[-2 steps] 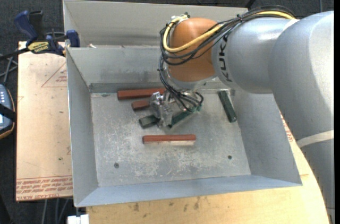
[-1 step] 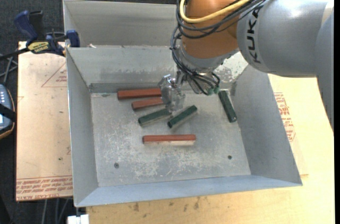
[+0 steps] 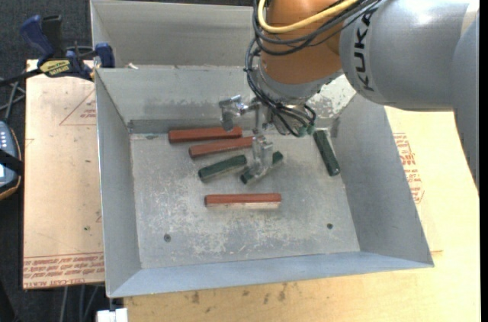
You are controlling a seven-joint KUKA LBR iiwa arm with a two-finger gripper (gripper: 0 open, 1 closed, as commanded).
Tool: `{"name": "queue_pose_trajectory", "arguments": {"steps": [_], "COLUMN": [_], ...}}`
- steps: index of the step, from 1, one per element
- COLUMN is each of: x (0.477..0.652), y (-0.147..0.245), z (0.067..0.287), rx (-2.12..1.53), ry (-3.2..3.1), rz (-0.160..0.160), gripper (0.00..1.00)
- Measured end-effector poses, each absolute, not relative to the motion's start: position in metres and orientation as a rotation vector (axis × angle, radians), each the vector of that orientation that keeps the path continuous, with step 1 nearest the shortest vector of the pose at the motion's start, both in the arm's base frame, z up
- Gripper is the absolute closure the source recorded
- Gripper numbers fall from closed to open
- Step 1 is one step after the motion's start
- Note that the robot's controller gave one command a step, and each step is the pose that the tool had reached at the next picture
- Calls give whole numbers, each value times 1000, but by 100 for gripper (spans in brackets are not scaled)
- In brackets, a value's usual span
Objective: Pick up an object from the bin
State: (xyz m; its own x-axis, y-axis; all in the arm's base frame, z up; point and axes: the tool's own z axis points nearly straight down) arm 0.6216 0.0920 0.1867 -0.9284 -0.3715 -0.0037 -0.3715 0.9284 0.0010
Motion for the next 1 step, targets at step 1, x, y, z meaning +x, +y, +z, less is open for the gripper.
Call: {"name": "queue_pose_trajectory", "arguments": {"steps": [1], "x": [622], "y": [92], "z": [187], "rx": [-594], "ry": [3082], "rz": [3], "gripper": [0]}}
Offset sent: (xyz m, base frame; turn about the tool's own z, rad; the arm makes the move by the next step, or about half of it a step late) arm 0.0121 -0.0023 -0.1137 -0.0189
